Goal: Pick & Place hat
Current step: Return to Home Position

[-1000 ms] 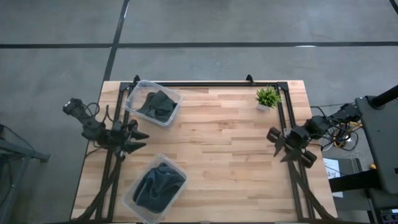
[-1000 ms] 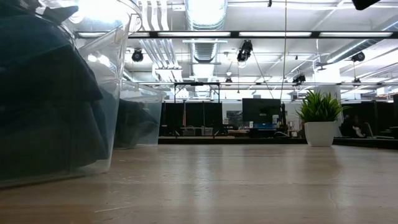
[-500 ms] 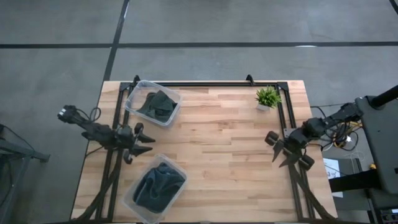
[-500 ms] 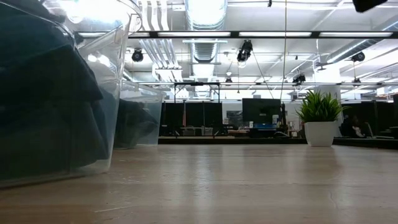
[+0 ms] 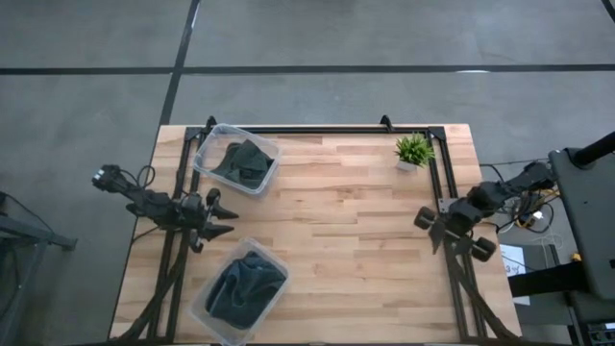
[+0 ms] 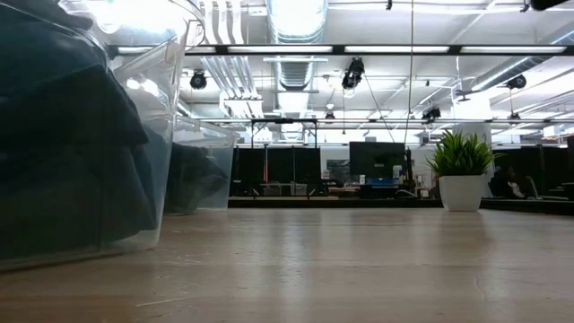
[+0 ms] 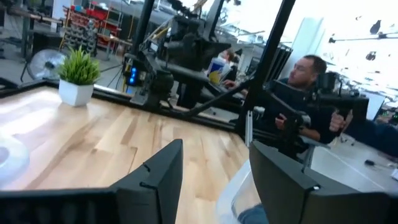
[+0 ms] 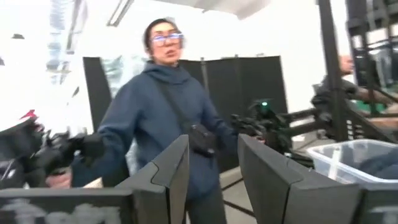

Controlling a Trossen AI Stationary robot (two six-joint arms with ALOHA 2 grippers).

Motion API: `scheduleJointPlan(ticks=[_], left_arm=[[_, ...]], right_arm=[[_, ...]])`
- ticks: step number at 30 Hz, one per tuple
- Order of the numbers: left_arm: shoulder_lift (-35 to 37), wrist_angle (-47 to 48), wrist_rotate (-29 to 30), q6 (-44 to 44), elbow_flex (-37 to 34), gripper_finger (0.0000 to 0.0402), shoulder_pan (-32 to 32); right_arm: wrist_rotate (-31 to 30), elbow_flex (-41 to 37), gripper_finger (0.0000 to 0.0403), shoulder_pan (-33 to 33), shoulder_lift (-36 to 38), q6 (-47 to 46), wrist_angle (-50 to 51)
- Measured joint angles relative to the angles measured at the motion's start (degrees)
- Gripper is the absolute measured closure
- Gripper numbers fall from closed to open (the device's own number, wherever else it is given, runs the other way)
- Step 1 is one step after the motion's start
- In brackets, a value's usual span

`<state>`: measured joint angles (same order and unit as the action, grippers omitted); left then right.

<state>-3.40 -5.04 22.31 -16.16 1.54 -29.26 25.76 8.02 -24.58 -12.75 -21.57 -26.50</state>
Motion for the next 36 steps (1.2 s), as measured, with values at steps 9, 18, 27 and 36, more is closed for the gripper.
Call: scheduleJointPlan(ticks=[9, 18, 27, 36], left_arm=[[3.35, 5.17, -0.22, 0.05, 0.32, 0.0223, 0.0], [3.24, 5.82, 2.22, 1.74, 0.35, 0.0223, 0.02], [3.24, 5.82, 8.27, 2.98, 0.35, 0.0223, 0.02], [3.22, 5.86, 8.9, 3.27, 0.31, 0.0223, 0.02]], right_arm=[[-4.77, 1.13, 0.028, 0.02, 12.74, 4.09, 17.94], [-16.1, 0.39, 0.027, 0.0, 11.28, 4.98, 25.73], [-28.76, 0.15, 0.0272, 0.0, 11.67, 12.53, 30.26], [-28.74, -2.46, 0.0266, 0.0, 12.76, 12.28, 29.17]])
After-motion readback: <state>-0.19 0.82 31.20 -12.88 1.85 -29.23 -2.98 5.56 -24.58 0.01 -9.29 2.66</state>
